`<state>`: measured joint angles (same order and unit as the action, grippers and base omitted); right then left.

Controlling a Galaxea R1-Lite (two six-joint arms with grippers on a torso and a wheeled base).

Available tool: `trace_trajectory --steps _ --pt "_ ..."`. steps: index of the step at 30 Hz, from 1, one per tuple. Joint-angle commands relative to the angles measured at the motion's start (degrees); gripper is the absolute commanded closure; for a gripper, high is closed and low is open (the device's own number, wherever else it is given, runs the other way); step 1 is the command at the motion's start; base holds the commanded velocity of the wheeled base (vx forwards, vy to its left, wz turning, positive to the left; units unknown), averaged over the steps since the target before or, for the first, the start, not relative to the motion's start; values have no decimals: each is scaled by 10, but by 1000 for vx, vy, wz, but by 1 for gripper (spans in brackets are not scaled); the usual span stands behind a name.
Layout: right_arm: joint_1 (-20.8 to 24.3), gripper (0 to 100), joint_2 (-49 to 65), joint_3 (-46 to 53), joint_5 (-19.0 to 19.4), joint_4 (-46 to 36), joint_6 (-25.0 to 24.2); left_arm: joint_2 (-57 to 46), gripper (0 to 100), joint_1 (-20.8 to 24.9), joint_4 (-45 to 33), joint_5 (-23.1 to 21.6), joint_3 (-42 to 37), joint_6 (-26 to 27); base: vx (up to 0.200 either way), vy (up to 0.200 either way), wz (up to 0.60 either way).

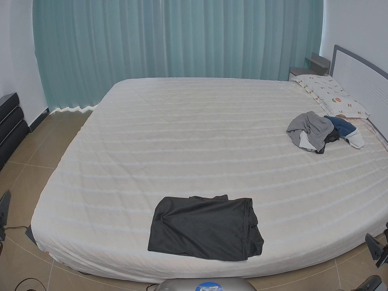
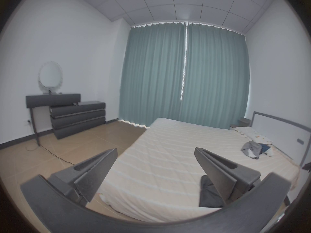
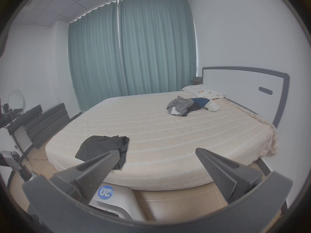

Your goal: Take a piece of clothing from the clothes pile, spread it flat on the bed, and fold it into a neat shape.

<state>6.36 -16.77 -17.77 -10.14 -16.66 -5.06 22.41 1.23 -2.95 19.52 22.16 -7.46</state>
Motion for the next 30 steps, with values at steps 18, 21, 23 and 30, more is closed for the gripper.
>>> trace_trajectory --steps 18,21,23,30 --pt "-65 0 168 143 15 146 60 -177 0 -63 160 -41 -222 67 0 0 0" --pt "-65 0 168 177 57 223 94 -177 0 -63 160 -46 -222 65 0 0 0" --pt "-65 0 168 176 65 210 95 -177 0 -63 154 -67 -222 64 0 0 0" --pt "-65 0 167 177 65 199 60 -177 0 -63 88 -112 -222 50 0 0 0"
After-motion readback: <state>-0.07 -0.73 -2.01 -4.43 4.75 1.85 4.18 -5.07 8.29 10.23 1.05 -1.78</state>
